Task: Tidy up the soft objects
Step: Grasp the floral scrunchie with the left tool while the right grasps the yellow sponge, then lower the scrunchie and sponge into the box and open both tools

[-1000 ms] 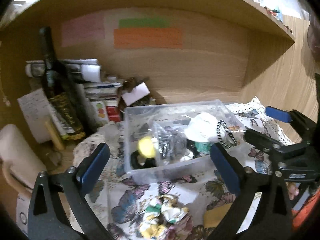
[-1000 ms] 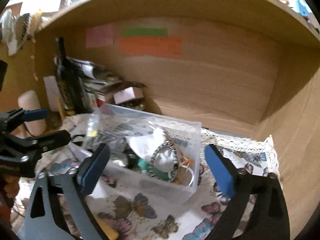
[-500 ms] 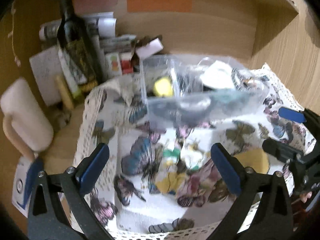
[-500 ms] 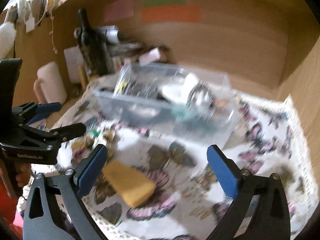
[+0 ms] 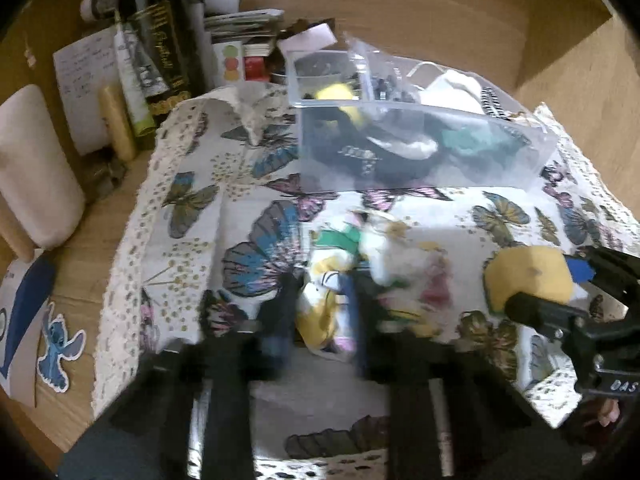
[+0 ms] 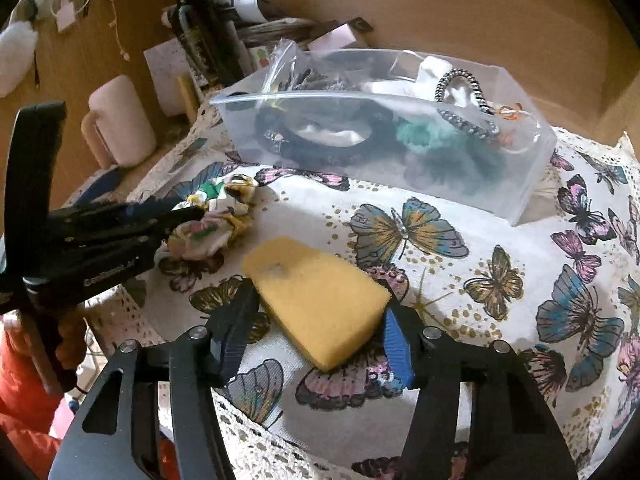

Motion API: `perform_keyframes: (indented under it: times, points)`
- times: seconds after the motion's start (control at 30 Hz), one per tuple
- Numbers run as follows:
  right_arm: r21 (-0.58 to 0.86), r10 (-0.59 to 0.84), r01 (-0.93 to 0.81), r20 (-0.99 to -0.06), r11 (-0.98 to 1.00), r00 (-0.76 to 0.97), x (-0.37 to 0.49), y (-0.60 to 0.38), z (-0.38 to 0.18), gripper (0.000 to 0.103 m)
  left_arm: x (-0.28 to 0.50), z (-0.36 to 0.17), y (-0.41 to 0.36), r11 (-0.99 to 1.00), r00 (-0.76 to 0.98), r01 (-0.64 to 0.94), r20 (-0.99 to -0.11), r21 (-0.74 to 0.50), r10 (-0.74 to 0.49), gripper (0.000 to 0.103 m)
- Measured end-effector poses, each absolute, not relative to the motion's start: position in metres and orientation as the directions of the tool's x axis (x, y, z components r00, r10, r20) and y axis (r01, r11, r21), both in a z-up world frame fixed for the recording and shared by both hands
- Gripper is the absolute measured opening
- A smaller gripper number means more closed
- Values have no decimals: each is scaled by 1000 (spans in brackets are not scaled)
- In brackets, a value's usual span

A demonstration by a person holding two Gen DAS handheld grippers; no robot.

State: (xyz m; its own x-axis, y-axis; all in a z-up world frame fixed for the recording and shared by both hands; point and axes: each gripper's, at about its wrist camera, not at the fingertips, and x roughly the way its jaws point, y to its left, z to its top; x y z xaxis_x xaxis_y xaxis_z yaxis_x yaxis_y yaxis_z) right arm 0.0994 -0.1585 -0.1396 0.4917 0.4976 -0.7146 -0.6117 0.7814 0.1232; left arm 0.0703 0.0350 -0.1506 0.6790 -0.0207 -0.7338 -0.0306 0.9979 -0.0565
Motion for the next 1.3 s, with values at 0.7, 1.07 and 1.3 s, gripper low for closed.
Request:
perform_keyframes:
  times: [0.7, 1.07, 1.3]
  points:
    - [72, 464, -498, -494, 864, 735, 123, -198, -49, 50, 71, -38, 9, 1000, 897, 31, -441, -1, -28, 8]
    - [33, 468, -505, -432, 863, 771, 155, -185, -21, 50, 116, -26, 11, 1000, 908, 28, -418, -6, -28, 8]
    - [16, 450, -517, -517, 856, 728, 195, -154, -50, 50, 161, -62, 20, 998, 835, 37, -546, -56, -62, 8]
